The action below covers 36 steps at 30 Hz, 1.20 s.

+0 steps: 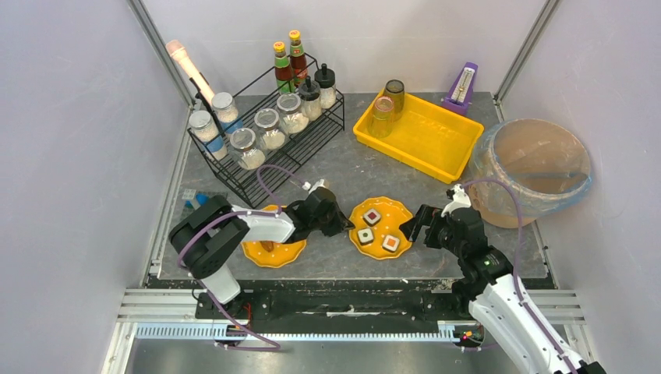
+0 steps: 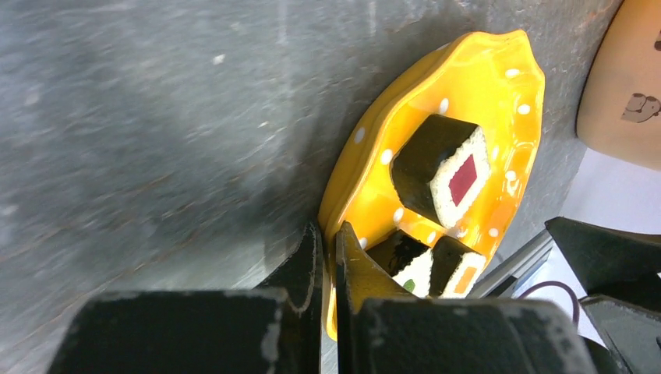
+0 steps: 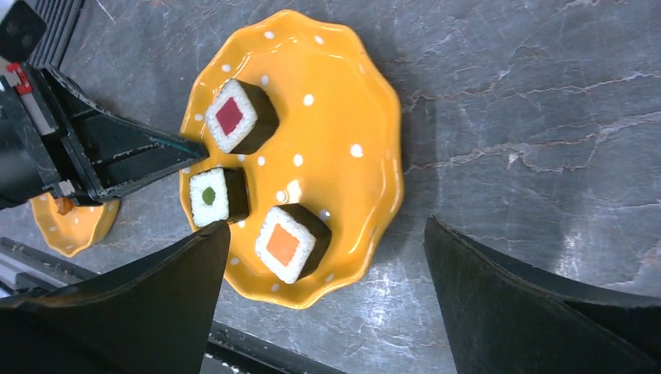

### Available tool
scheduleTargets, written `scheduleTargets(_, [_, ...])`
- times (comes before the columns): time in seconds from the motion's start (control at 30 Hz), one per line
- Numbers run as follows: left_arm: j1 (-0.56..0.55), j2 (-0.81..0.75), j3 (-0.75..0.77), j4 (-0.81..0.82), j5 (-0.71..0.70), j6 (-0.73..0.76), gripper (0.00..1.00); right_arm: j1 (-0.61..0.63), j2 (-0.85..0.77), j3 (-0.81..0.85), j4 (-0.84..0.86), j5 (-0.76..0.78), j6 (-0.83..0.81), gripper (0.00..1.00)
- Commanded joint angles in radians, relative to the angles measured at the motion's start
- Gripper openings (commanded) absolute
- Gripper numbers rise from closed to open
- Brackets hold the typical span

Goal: Clear the kitchen counter

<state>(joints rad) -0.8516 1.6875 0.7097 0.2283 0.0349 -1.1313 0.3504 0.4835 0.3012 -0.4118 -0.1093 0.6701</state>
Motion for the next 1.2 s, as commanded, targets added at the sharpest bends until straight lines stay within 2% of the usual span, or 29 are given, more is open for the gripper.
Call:
scheduleTargets(0.0, [0.017, -0.117, -0.093, 0.198, 0.035, -0.119, 0.02, -0.001, 0.033, -0.003, 0.103, -0.039, 0.042, 0.95])
scheduleTargets(0.17, [0.031, -0.207, -0.177, 0.256, 0.017, -0.172, 0.02, -0.002, 0.061, -0.042, 0.21, -0.126, 0.112, 0.9])
scheduleTargets(0.4, [0.034, -0.332, -0.208, 0.248, -0.01, -0.195, 0.02, -0.007, 0.079, -0.12, 0.339, -0.207, 0.188, 0.81])
scheduleTargets(0.6, [0.034, -0.431, -0.217, 0.207, -0.028, -0.201, 0.02, -0.019, 0.1, -0.175, 0.404, -0.233, 0.232, 0.79])
scheduleTargets(0.87, [0.032, -0.489, -0.23, 0.201, -0.005, -0.233, 0.02, -0.034, 0.091, -0.276, 0.676, -0.319, 0.38, 0.71])
scheduleTargets(1.17, [0.013, -0.523, -0.185, 0.141, 0.001, -0.218, 0.02, -0.037, 0.119, -0.29, 0.841, -0.35, 0.459, 0.59])
